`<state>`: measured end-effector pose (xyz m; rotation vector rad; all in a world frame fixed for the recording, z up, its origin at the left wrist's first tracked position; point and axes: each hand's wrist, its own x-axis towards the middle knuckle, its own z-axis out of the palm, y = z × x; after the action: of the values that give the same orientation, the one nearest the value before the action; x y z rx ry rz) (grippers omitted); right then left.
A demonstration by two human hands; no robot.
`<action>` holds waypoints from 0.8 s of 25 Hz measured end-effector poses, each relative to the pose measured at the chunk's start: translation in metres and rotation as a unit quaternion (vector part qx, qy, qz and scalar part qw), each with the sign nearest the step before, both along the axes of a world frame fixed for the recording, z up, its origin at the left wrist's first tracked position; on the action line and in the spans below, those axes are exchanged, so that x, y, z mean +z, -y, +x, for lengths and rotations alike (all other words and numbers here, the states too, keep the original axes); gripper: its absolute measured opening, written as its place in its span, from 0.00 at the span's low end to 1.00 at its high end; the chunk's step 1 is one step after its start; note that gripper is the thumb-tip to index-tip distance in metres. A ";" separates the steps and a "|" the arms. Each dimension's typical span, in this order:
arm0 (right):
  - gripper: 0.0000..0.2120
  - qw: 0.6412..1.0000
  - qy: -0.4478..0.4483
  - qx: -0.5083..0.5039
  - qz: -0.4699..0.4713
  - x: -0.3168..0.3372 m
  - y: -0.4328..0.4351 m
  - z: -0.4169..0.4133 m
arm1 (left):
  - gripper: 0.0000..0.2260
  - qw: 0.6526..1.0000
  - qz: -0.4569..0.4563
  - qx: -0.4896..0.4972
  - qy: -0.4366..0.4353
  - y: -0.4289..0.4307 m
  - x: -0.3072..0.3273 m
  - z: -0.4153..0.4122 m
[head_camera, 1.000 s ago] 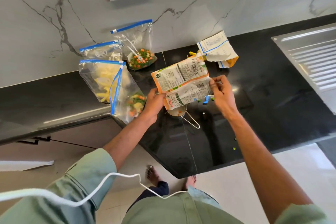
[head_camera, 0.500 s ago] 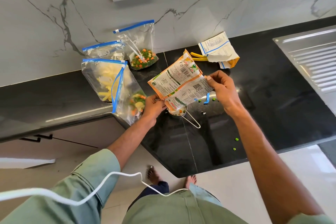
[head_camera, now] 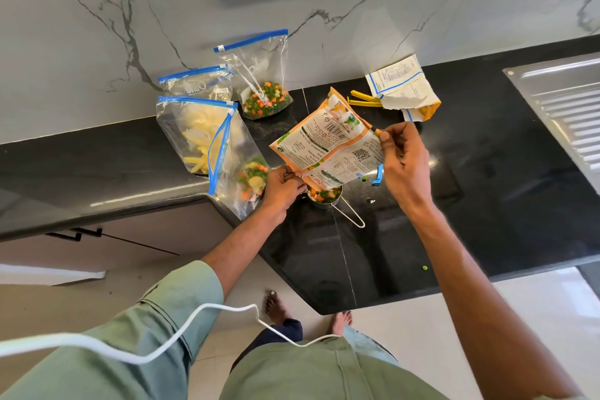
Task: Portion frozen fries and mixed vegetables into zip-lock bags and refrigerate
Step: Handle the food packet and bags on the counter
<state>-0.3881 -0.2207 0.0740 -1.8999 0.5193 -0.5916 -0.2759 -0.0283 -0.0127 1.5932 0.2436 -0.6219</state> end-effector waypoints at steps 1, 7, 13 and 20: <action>0.05 1.000 0.006 0.005 -0.021 -0.001 -0.003 -0.001 | 0.12 1.000 0.002 0.005 0.001 0.000 -0.001 0.000; 0.03 0.991 0.033 0.005 -0.129 -0.007 -0.009 -0.008 | 0.13 0.999 0.020 0.013 0.020 -0.004 -0.003 0.005; 0.02 0.982 0.047 0.002 -0.186 -0.013 -0.010 -0.007 | 0.12 0.999 0.033 0.003 0.028 -0.005 -0.005 0.009; 0.04 0.976 0.050 0.013 -0.211 -0.011 -0.010 -0.004 | 0.13 1.000 0.024 0.000 0.017 -0.003 -0.010 0.013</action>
<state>-0.3923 -0.2105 0.0627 -2.2574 0.3168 -0.8262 -0.2627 -0.0249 -0.0225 1.6477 0.2350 -0.5929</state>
